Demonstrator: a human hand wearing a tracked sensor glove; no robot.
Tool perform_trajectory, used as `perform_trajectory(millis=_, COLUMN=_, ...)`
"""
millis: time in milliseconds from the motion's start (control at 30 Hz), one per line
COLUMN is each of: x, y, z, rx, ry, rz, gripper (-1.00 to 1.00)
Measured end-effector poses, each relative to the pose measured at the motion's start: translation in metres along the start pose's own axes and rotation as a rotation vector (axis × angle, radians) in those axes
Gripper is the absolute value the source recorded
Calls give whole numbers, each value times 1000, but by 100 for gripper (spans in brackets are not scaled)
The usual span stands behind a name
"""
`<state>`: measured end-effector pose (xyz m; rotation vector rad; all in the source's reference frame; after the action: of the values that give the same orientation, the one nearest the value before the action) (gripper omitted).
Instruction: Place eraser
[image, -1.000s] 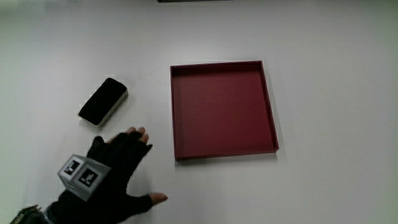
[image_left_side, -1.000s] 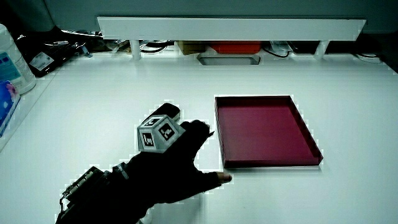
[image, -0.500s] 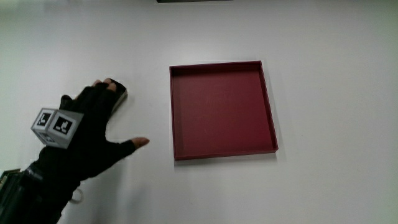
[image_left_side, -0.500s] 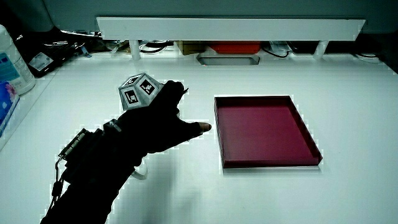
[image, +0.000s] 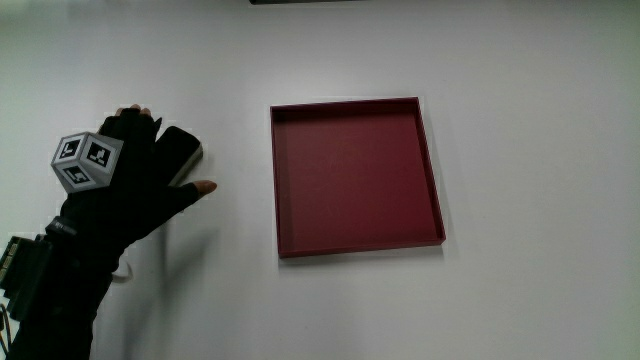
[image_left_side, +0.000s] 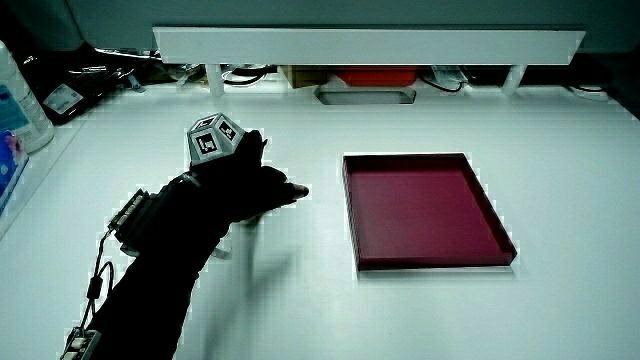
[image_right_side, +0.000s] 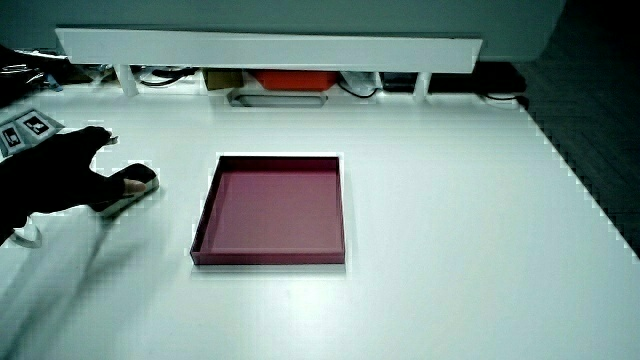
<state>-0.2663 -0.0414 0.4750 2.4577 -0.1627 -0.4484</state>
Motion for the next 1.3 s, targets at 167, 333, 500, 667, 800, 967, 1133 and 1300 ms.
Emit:
perform_trajectory(millis=167, x=-17, y=18, z=-13, rx=-59, ry=-14, rz=73, gripper=0)
perform_trajectory(millis=333, x=-26, y=25, z=-23, rx=-77, ry=1, rz=115, gripper=0)
perform_trajectory(millis=500, x=-31, y=30, z=-30, rx=-95, ry=1, rz=143, gripper=0)
perform_trajectory(millis=667, x=-33, y=30, z=-31, rx=-104, ry=8, rz=145, gripper=-8)
perform_trajectory(millis=800, x=-32, y=30, z=-30, rx=-76, ry=5, rz=144, gripper=-23)
perform_trajectory(millis=967, x=-35, y=30, z=-31, rx=-33, ry=0, rz=153, gripper=-42)
perform_trajectory(millis=1133, x=-33, y=26, z=-27, rx=37, ry=-15, rz=130, gripper=-62)
perform_trajectory(millis=1300, x=-32, y=24, z=-27, rx=61, ry=-2, rz=128, gripper=-81)
